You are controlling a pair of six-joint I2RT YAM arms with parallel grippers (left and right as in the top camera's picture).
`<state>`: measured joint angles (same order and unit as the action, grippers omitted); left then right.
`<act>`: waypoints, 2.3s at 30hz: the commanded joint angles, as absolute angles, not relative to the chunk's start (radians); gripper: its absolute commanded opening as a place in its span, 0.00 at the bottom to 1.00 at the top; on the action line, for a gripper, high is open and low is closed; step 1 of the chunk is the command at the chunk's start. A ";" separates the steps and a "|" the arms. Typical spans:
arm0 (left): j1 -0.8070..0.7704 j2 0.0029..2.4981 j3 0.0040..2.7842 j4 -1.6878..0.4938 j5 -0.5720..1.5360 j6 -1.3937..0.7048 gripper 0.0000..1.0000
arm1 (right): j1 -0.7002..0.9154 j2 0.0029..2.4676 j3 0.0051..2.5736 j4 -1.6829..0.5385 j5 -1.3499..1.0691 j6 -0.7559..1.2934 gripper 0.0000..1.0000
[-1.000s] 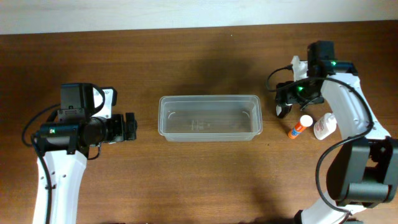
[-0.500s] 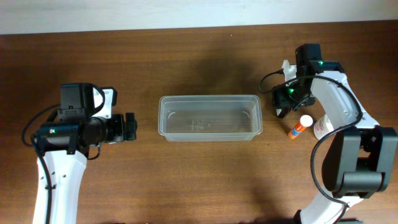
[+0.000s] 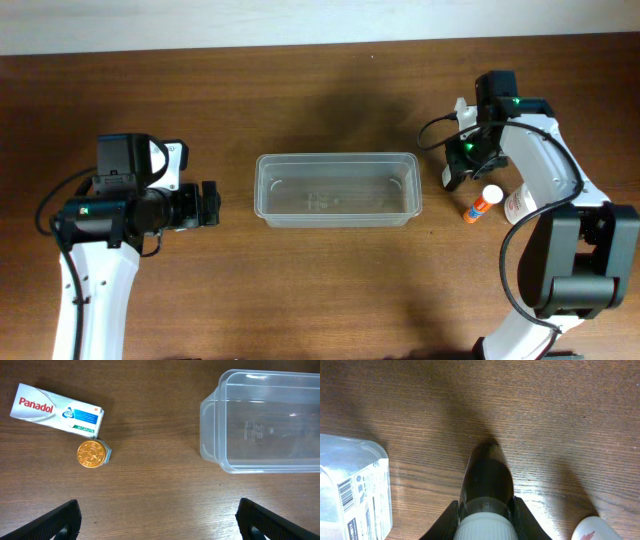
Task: Pack container
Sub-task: 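Reach the right gripper to the dark white-capped bottle and grasp it, then carry the dark bottle into the container's right end and release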
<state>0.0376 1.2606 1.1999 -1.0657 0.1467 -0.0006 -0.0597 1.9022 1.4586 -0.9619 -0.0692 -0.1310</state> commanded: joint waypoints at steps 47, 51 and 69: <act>0.035 1.262 1.220 -1.064 0.150 0.015 0.99 | 0.282 1.726 1.296 -0.826 -0.026 0.170 0.50; 0.035 1.262 1.220 -1.064 0.150 0.015 0.99 | 0.282 1.700 1.322 -0.847 -0.037 0.170 0.52; 0.035 1.262 1.220 -1.063 0.150 0.015 0.99 | -0.065 1.502 1.499 -1.306 0.021 0.204 0.84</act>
